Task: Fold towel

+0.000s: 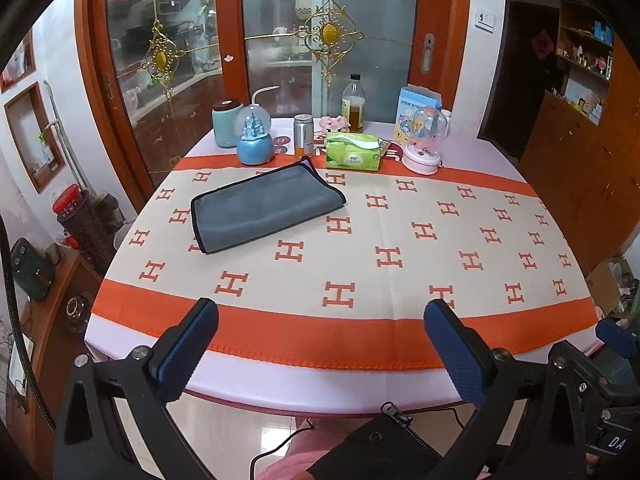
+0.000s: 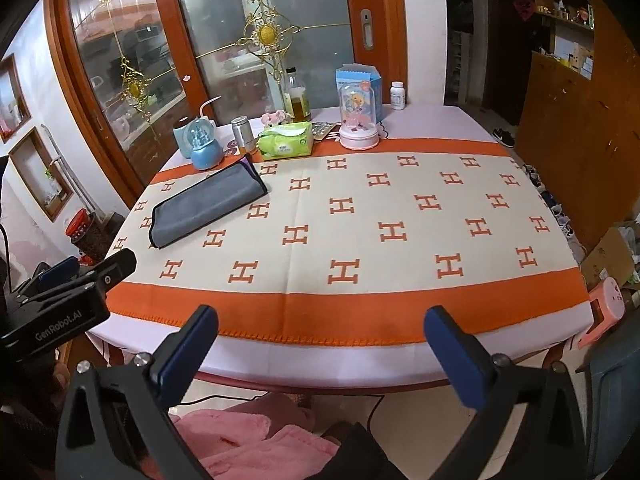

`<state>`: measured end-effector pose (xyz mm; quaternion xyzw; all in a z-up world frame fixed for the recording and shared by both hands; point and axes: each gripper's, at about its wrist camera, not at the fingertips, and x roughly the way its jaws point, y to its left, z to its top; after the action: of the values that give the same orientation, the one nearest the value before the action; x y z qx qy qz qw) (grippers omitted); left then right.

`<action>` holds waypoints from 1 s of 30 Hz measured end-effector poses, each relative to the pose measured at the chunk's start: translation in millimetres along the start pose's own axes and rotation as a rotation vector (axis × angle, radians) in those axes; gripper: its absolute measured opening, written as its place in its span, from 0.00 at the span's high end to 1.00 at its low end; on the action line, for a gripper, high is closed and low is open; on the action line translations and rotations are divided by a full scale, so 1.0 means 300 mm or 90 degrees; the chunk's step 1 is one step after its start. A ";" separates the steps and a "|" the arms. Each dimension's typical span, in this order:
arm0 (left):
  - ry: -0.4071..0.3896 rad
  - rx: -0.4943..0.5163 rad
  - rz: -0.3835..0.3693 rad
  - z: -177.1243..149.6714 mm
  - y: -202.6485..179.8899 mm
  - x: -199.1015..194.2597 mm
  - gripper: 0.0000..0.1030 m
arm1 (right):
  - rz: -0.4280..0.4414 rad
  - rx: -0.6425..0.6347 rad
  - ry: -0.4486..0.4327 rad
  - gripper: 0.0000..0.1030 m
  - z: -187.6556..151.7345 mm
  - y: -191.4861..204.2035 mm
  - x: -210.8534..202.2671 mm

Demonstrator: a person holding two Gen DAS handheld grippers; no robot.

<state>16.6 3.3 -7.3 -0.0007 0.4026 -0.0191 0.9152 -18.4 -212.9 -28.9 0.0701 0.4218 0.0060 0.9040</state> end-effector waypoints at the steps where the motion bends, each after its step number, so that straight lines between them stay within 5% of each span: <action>1: 0.000 0.000 0.001 -0.003 0.000 0.000 0.01 | 0.001 -0.003 0.000 0.00 -0.001 0.004 0.001; 30: -0.009 0.014 0.025 -0.002 -0.002 -0.007 0.01 | 0.006 -0.006 0.014 0.00 -0.006 0.027 0.038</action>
<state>14.6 2.9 -6.3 0.0174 0.3956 -0.0059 0.9182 -12.1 -203.9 -37.7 0.0680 0.4311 0.0133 0.8997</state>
